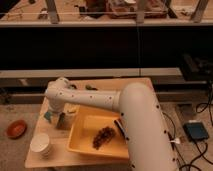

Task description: Wipe table surface with sponge

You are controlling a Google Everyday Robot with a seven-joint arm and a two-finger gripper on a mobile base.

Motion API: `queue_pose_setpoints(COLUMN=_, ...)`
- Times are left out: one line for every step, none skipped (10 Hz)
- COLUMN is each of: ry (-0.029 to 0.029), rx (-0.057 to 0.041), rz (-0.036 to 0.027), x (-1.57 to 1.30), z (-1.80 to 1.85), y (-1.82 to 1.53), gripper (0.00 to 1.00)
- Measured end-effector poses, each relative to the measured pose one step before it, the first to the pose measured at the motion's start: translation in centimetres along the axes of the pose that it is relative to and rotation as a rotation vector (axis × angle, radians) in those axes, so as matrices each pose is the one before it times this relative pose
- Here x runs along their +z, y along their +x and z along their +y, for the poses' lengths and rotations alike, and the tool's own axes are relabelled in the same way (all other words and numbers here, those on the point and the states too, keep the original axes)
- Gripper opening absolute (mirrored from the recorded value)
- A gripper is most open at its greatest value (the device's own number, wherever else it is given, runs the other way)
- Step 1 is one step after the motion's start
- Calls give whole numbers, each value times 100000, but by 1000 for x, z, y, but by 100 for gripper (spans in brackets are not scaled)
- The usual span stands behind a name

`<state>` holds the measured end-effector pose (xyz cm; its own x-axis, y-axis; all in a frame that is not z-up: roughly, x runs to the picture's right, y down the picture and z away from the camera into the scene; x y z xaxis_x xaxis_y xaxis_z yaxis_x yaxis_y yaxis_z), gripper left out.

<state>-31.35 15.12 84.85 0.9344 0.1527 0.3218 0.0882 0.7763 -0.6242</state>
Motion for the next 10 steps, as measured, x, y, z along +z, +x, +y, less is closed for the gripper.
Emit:
queue_pose_setpoints(ry=-828, rx=-3821, rz=-1128, x=456, z=219, y=-1838, gripper=23)
queue_pose_setpoints(ry=-854, rx=-2865, rz=-934, x=248, z=453, y=-1070, gripper=23)
queue_pose_setpoints(ry=-712, rx=-2086, rz=-1045, x=84, z=617, y=-596, gripper=23)
queue_pose_setpoints(ry=-1074, rx=-1822, rz=-1136, x=120, z=957, y=-463, gripper=23)
queue_pose_setpoints(ry=-1530, rx=-1815, rz=-1258, x=167, z=1455, y=-393, gripper=23)
queue_pose_setpoints(ry=-1498, rx=-659, rz=-1054, x=254, z=1248, y=-341, gripper=23)
queue_pose_setpoints(ry=-1373, rx=-211, rz=-684, x=309, z=1070, y=-105, gripper=23)
queue_pose_setpoints(ry=-1509, rx=160, rz=-689, x=306, z=1101, y=126, gripper=23)
queue_pose_setpoints(ry=-991, rx=647, rz=-255, x=119, z=852, y=405, gripper=23)
queue_pose_setpoints(ry=-289, rx=1382, rz=-69, x=-164, z=620, y=682, gripper=23)
